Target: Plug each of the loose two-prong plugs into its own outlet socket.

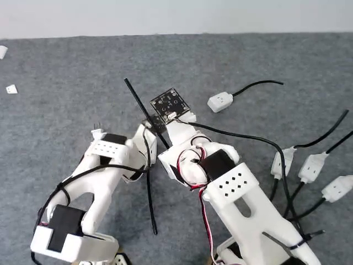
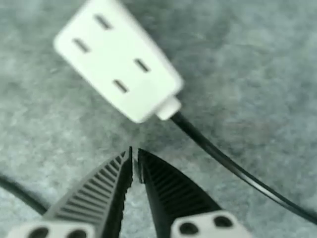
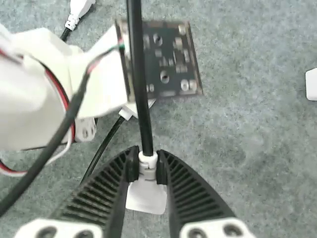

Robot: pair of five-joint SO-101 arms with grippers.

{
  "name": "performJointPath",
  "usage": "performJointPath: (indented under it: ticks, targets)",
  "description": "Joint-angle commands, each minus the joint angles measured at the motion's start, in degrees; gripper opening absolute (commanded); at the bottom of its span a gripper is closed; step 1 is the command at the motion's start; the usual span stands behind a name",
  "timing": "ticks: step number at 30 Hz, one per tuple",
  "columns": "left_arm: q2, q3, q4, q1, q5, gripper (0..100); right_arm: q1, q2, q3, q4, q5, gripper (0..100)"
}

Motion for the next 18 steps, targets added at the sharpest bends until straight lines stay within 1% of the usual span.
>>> performJointPath:
  ticks: [1, 6, 10, 13, 16, 18]
  targets:
    - [-2.3, -0.4, -1.0, 0.9, -1.1, 1, -0.3, -0.7, -0.6, -1.2, 0.2, 0.9]
    - [-5.9, 1.9, -1.7, 1.1, -4.3, 1, -0.3, -0.7, -0.6, -1.2, 0.2, 0.9]
    - [-14.8, 9.5, -7.0, 1.1, -4.3, 1, -0.3, -0.7, -0.7, -1.3, 0.2, 0.9]
    - [-20.7, 13.7, -8.9, 1.8, -4.0, 1, -0.3, -0.7, -0.5, -1.9, 0.2, 0.9]
    - [-22.4, 15.0, -9.2, 2.1, -4.0, 1, -0.3, -0.7, -0.4, -2.4, 0.2, 0.9]
    - [-22.5, 15.4, -10.9, 1.7, -3.2, 1, -0.2, -0.7, -0.4, -2.4, 0.2, 0.9]
